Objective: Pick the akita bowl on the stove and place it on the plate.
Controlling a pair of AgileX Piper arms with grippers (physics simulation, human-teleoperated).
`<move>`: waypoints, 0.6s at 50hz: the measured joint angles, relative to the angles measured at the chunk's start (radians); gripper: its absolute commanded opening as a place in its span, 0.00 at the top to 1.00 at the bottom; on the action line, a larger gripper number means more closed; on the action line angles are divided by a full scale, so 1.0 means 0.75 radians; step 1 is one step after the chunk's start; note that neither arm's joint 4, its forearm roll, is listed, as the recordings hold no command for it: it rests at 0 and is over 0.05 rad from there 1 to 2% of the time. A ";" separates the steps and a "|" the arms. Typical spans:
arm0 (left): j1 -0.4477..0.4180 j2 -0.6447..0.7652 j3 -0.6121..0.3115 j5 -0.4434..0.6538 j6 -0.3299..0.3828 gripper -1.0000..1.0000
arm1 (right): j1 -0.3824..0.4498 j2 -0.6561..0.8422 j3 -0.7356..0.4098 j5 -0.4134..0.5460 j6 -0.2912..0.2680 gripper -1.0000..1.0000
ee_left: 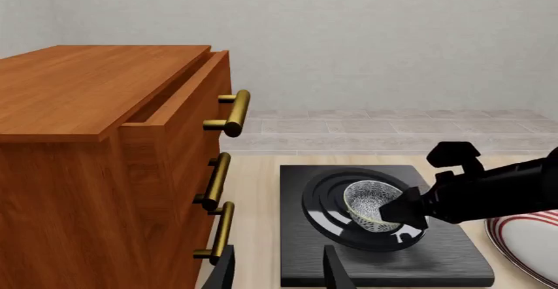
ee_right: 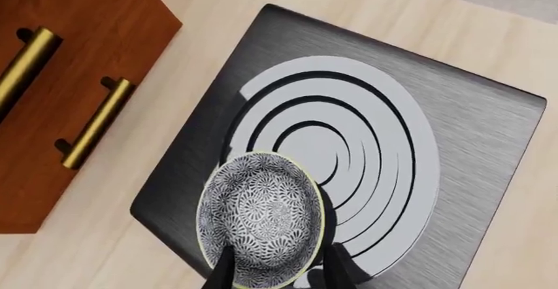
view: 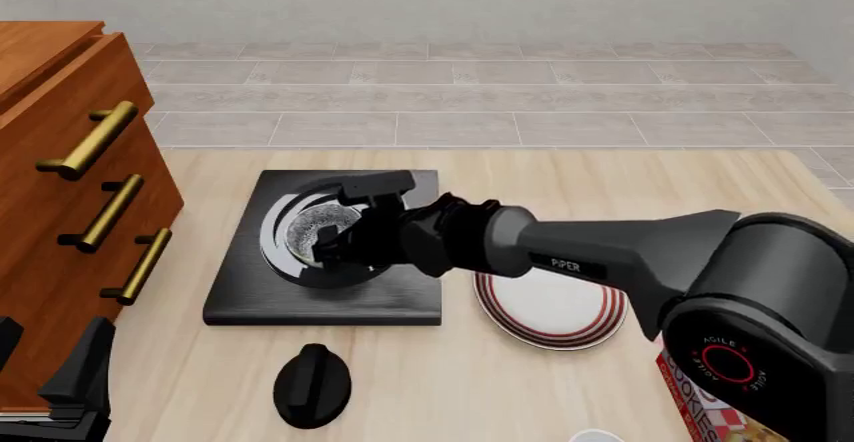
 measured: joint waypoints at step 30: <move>0.000 0.000 0.000 0.000 0.000 0.00 | -0.047 -0.031 0.020 -0.030 -0.069 1.00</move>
